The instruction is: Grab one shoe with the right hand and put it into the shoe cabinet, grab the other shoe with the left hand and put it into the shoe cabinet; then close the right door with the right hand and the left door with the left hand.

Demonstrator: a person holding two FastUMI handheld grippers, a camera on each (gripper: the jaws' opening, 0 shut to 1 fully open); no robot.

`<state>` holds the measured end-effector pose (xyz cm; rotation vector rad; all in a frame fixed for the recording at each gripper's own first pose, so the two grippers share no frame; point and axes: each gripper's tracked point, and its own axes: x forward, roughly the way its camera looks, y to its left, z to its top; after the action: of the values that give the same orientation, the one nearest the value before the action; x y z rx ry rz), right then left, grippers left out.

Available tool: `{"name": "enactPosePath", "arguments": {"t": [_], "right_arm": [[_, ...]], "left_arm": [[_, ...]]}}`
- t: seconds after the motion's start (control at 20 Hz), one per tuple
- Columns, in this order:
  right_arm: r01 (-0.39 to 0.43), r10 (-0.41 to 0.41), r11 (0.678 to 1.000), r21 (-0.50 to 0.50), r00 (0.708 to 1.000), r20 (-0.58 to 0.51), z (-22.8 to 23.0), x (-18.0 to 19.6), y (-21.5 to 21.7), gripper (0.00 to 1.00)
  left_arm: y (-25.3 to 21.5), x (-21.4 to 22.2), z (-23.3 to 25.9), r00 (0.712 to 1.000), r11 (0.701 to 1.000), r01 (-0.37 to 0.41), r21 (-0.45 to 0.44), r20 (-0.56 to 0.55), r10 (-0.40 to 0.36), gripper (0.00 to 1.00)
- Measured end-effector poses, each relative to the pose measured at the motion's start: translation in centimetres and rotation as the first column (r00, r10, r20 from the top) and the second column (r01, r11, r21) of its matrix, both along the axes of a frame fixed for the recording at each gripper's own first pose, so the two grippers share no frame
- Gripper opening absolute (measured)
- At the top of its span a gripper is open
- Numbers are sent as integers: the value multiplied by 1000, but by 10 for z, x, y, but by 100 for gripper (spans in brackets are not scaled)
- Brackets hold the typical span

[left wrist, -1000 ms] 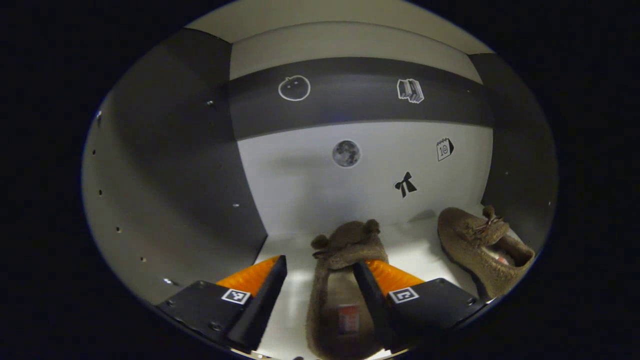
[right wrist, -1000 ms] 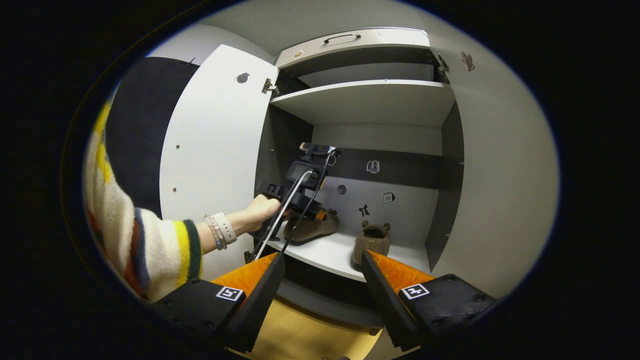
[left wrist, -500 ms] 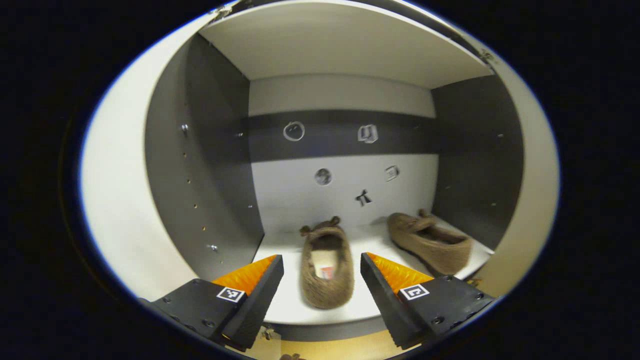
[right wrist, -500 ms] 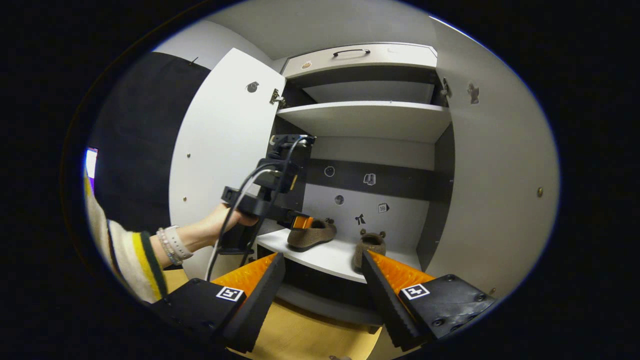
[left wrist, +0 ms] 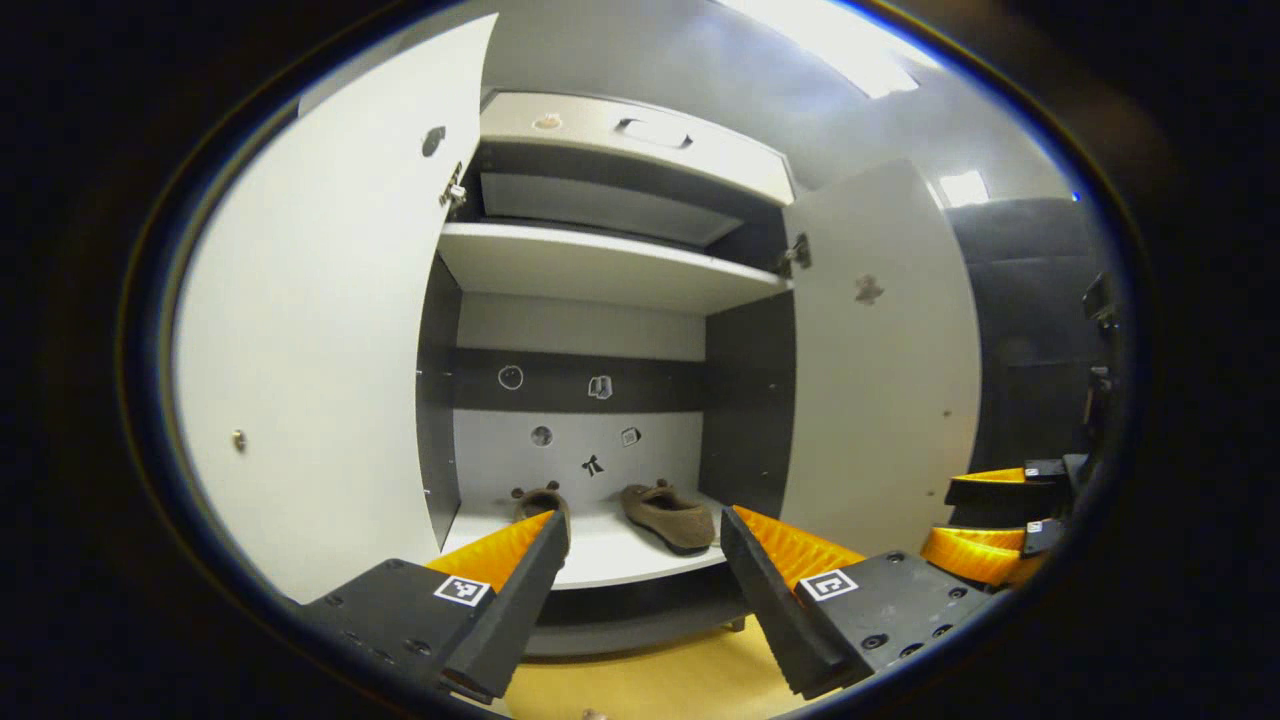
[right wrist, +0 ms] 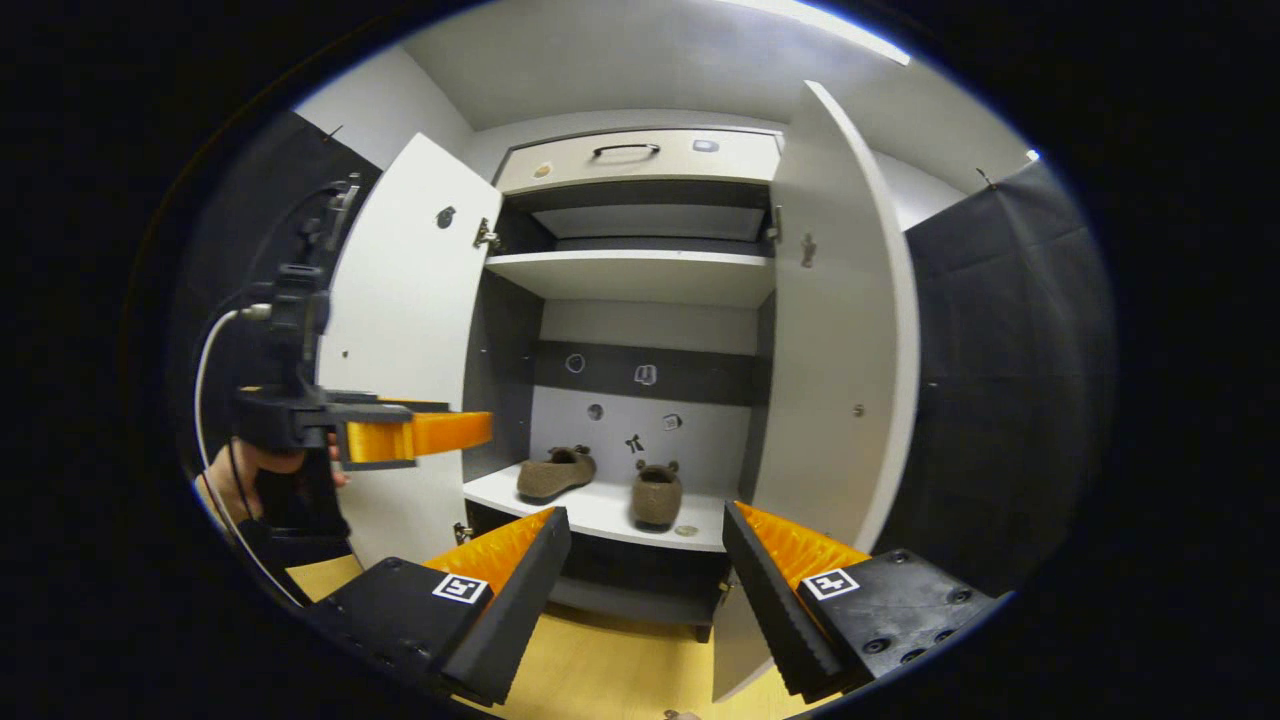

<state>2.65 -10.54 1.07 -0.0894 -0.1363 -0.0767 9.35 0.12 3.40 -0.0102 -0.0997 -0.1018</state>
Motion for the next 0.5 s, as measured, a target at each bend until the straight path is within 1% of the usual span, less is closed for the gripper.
{"name": "enactPosePath", "arguments": {"t": [0.05, 0.15, 0.3, 0.35, 0.4, 0.5], "right_arm": [[62, -62, 998, 4, 998, 0, 0, -12, -23, 98], [145, -145, 989, 17, 989, 5, 2, -27, -60, 98], [255, -255, 967, 17, 967, 16, 3, -44, -117, 98], [278, -278, 961, 9, 960, 18, 4, -46, -131, 98], [291, -291, 957, 5, 956, 19, 4, -45, -144, 98], [292, -292, 956, 18, 956, 16, 5, -41, -160, 98]], "left_arm": [[4, -16, 3, 1000, 1000, -6, 7, 11, 6, 96], [5, -42, 5, 1000, 1000, -7, 24, 17, 7, 97], [1, -62, 13, 999, 999, 37, 3, 7, -37, 97], [0, -68, 11, 999, 999, 50, -2, -5, -50, 97], [3, -71, 11, 999, 999, 46, 6, -8, -46, 98], [11, -75, 11, 1000, 998, 13, 57, -8, -12, 98]]}}
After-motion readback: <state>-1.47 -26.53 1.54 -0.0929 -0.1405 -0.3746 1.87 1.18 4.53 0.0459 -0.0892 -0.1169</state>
